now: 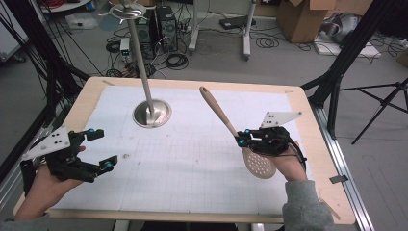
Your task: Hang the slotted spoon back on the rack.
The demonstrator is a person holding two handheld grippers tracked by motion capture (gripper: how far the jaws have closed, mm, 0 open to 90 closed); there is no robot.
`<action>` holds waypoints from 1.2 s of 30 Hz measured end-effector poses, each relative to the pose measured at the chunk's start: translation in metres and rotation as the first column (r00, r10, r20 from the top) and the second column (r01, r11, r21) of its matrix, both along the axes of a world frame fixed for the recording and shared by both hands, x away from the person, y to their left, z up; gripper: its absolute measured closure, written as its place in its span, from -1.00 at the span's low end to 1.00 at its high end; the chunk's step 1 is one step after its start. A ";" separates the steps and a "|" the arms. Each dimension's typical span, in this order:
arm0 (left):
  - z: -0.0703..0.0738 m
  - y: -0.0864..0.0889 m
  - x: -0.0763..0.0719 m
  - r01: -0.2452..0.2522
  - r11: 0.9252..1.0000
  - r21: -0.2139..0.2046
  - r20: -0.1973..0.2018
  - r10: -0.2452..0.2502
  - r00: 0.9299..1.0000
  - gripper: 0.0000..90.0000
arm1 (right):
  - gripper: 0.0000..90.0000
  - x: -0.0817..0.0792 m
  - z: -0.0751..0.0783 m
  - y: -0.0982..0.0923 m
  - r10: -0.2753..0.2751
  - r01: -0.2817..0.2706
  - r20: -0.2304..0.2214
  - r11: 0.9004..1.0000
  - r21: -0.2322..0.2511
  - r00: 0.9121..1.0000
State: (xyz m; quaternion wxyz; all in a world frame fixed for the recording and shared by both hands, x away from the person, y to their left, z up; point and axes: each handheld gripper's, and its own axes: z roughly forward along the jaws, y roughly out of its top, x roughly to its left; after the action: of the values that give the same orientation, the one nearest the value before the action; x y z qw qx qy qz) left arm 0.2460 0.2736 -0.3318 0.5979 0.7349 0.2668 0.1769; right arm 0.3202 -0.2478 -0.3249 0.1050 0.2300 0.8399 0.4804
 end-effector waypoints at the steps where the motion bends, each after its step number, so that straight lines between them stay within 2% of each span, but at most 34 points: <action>1: 0.000 0.000 0.000 0.000 1.000 0.000 0.000 0.000 1.000 -0.96 | 0.73 0.001 0.002 0.001 0.000 0.000 0.001 1.000 0.001 1.000; 17: -0.003 0.009 -0.006 -0.024 1.000 0.007 -0.008 0.024 1.000 -0.96 | 0.73 0.017 0.028 0.024 0.030 -0.030 0.022 1.000 0.003 0.999; 24: -0.002 0.012 -0.008 -0.026 1.000 0.003 -0.003 0.026 1.000 -0.95 | 0.73 0.024 0.035 0.039 0.070 -0.069 0.028 0.997 -0.026 0.997; 29: -0.003 0.013 -0.009 -0.028 1.000 0.003 -0.005 0.028 1.000 -0.95 | 0.73 0.029 0.041 0.046 0.074 -0.072 0.040 0.996 -0.048 0.996; 36: -0.004 0.016 -0.011 -0.035 0.999 0.007 -0.008 0.036 0.999 -0.96 | 0.73 0.034 0.054 0.054 0.068 -0.067 0.060 0.997 -0.029 0.996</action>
State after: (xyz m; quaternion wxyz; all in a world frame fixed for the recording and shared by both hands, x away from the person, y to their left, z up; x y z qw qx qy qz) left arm 0.2348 0.2892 -0.3356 0.5911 0.7327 0.2817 0.1855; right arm 0.3537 -0.1936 -0.2706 0.1175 0.1852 0.8500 0.4790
